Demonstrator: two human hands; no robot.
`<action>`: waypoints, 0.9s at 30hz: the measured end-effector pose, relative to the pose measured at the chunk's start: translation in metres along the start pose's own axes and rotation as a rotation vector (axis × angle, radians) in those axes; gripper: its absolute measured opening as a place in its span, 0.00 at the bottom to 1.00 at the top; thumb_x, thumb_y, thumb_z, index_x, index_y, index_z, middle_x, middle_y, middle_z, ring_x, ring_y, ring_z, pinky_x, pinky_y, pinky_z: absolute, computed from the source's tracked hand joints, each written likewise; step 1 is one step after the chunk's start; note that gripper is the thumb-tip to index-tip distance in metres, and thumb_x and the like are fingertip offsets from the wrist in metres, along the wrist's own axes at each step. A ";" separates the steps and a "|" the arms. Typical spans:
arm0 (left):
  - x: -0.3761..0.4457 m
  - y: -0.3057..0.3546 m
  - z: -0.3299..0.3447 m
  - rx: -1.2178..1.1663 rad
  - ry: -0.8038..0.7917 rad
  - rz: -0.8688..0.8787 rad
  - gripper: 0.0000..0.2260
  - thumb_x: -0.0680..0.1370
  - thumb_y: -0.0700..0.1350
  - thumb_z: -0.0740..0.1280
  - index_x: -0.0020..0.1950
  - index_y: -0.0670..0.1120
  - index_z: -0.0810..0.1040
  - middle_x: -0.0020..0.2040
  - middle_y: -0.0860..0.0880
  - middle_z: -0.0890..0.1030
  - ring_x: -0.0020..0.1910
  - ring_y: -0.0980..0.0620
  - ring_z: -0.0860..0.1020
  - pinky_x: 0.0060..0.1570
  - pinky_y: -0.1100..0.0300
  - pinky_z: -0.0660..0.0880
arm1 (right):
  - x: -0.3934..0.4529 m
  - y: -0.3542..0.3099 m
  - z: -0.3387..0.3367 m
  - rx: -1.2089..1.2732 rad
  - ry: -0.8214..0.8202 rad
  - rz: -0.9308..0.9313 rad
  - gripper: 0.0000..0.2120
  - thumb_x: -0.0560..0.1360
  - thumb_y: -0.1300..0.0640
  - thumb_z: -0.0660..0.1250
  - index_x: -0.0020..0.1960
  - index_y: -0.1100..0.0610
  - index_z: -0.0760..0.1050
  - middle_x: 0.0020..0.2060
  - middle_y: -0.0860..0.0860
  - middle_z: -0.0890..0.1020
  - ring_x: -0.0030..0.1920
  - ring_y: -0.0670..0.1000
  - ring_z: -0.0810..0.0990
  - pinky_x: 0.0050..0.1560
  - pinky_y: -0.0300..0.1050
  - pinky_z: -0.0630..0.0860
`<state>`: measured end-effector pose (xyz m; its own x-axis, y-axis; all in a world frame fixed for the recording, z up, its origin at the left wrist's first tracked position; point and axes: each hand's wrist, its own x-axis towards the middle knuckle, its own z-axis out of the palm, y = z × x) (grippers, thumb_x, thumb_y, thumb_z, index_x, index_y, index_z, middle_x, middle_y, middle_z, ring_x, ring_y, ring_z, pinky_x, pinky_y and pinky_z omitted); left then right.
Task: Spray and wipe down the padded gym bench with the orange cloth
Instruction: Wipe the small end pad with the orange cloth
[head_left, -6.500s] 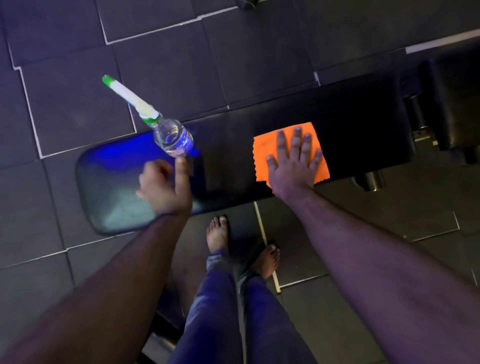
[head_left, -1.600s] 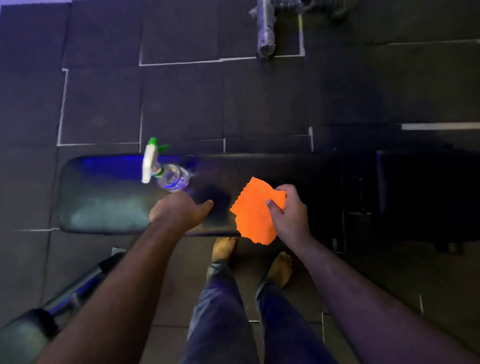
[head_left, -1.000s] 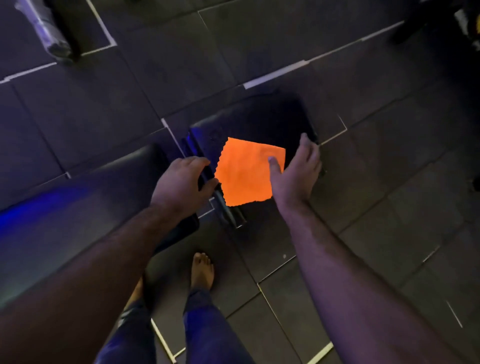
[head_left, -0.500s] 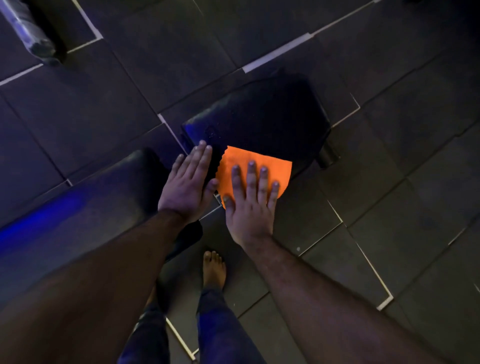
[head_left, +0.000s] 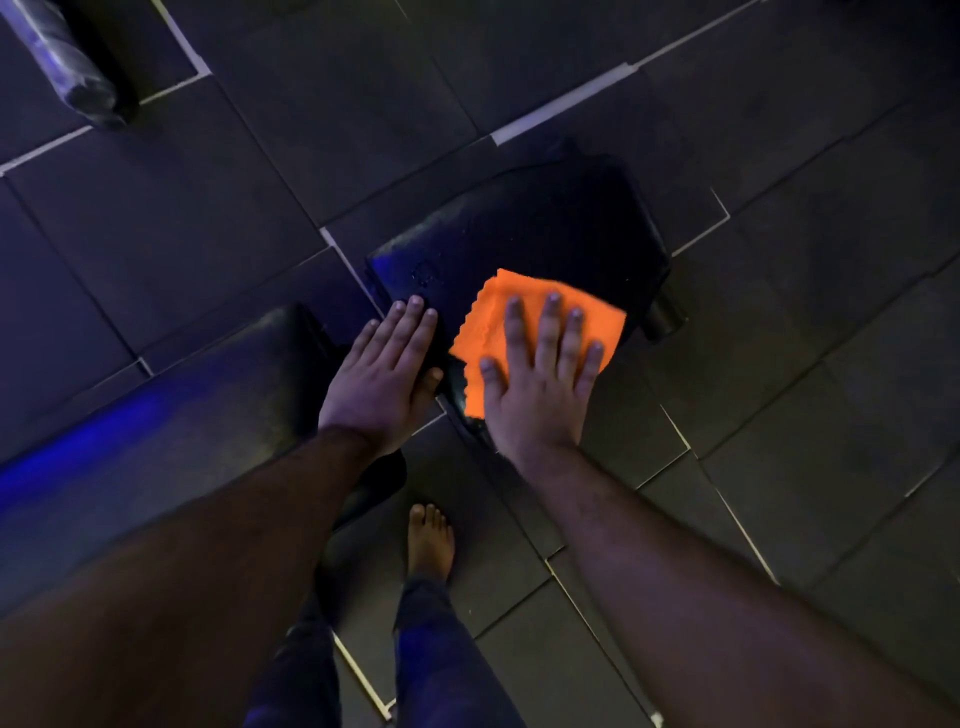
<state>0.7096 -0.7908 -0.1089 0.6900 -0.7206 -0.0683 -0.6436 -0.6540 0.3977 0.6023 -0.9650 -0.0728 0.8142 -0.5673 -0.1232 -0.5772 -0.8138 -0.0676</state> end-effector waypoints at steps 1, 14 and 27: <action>0.000 0.000 0.001 0.005 0.006 0.005 0.31 0.88 0.57 0.53 0.88 0.46 0.56 0.88 0.46 0.53 0.87 0.47 0.53 0.86 0.48 0.50 | 0.020 0.008 -0.007 -0.006 0.027 0.003 0.38 0.83 0.34 0.57 0.87 0.42 0.47 0.87 0.55 0.46 0.86 0.62 0.44 0.82 0.70 0.46; -0.001 -0.004 0.005 0.010 -0.022 -0.002 0.32 0.88 0.59 0.53 0.89 0.48 0.52 0.89 0.48 0.50 0.88 0.51 0.46 0.85 0.53 0.47 | 0.027 0.020 -0.012 0.062 0.051 0.114 0.37 0.82 0.31 0.55 0.86 0.40 0.47 0.86 0.59 0.42 0.85 0.66 0.41 0.82 0.72 0.45; -0.001 -0.002 0.000 -0.011 -0.069 -0.019 0.34 0.87 0.60 0.53 0.89 0.47 0.52 0.89 0.49 0.49 0.88 0.51 0.46 0.85 0.50 0.51 | 0.025 0.020 -0.011 0.061 0.078 0.145 0.35 0.84 0.36 0.55 0.87 0.44 0.49 0.87 0.59 0.45 0.85 0.66 0.43 0.82 0.71 0.47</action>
<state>0.7097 -0.7890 -0.1096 0.6775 -0.7223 -0.1390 -0.6265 -0.6656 0.4055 0.6118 -0.9968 -0.0660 0.7230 -0.6883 -0.0593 -0.6899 -0.7148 -0.1147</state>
